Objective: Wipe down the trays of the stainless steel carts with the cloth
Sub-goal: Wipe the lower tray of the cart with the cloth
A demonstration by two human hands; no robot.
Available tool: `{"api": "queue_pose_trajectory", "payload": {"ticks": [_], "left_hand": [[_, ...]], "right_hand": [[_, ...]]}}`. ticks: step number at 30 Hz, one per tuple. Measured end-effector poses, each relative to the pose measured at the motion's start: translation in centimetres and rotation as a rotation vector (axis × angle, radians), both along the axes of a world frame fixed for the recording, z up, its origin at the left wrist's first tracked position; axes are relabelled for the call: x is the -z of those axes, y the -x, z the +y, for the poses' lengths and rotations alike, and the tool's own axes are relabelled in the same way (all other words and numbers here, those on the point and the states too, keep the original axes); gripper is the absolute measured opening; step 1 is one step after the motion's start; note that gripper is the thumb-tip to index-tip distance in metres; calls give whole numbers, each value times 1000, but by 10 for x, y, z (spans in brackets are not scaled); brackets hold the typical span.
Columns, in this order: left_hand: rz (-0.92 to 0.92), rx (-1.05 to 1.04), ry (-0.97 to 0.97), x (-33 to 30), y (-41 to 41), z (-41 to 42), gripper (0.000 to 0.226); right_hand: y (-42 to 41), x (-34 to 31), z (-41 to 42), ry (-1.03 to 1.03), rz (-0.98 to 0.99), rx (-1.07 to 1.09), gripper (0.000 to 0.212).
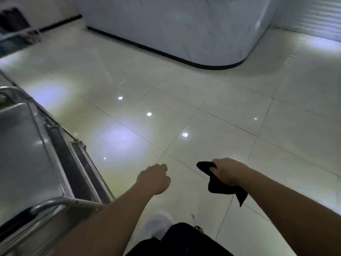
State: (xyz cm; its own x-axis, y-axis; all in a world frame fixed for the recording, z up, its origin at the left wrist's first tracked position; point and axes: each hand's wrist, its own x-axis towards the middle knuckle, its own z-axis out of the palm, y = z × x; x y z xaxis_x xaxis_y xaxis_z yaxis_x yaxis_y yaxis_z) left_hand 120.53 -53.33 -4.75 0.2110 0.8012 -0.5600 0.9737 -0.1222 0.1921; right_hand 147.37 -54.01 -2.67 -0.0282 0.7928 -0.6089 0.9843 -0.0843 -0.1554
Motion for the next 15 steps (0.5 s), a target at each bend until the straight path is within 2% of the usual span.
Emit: {"api": "queue_pose_trajectory", "payload": {"ticks": [7, 15], "left_hand": [[-7, -302, 29, 10, 41, 49, 49], [-47, -476, 44, 34, 99, 147, 49]], "right_hand": [[50, 5, 121, 20, 44, -288, 32], [159, 22, 256, 49, 13, -485, 34]]}}
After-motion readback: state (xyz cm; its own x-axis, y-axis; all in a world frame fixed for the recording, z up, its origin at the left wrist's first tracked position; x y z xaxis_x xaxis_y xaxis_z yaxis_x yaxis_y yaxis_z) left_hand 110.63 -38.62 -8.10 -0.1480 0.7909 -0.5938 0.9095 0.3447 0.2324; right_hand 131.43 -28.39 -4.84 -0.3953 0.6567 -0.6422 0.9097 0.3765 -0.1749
